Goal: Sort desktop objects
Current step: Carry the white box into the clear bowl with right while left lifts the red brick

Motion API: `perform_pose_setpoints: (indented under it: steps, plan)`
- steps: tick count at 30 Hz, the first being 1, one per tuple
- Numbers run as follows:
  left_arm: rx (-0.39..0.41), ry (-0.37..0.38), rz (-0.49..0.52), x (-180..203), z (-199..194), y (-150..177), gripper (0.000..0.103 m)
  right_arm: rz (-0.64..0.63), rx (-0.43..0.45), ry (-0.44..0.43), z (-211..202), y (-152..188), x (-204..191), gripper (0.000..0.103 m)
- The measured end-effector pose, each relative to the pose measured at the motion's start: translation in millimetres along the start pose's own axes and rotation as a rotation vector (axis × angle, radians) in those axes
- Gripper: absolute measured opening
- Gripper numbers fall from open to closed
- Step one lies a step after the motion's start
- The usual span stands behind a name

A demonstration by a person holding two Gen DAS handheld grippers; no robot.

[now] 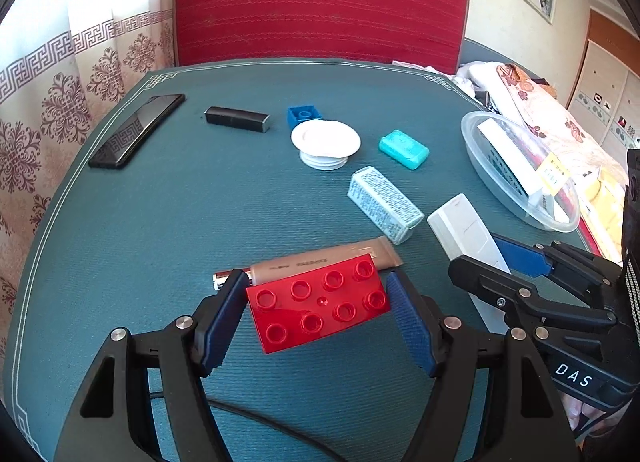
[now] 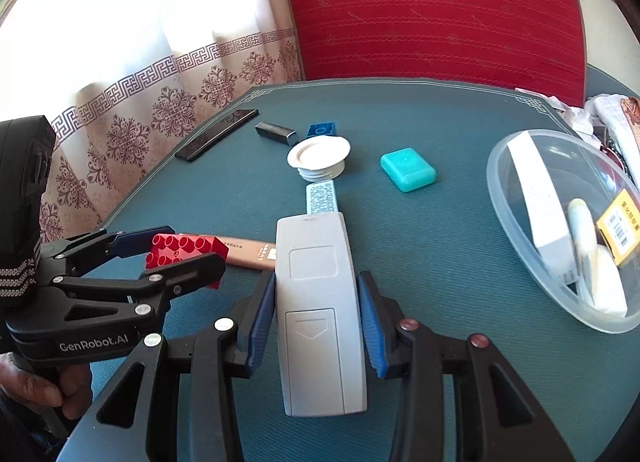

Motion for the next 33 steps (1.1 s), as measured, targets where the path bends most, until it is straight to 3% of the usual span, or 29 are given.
perform_pose_setpoints:
  steps: [18, 33]
  plan:
    - [0.034, 0.032, 0.091, 49.4, -3.2, -16.1, 0.074, 0.135, 0.088, 0.016, -32.9, -8.1, 42.8, 0.045]
    - [0.074, 0.049, 0.146, 87.0, -4.8, -37.0, 0.074, 0.183, 0.168, 0.085, -65.0, -19.3, 77.0, 0.045]
Point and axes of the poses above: each gripper's, at about its wrist camera, not at the fingertips, and z roughly the way its jaws point, x to its right, y to its underside, the point moved 8 cm from there along z, roughly the way its jaws point, and after that the axes turned 7 degrees about -y, right-handed, at the moved point
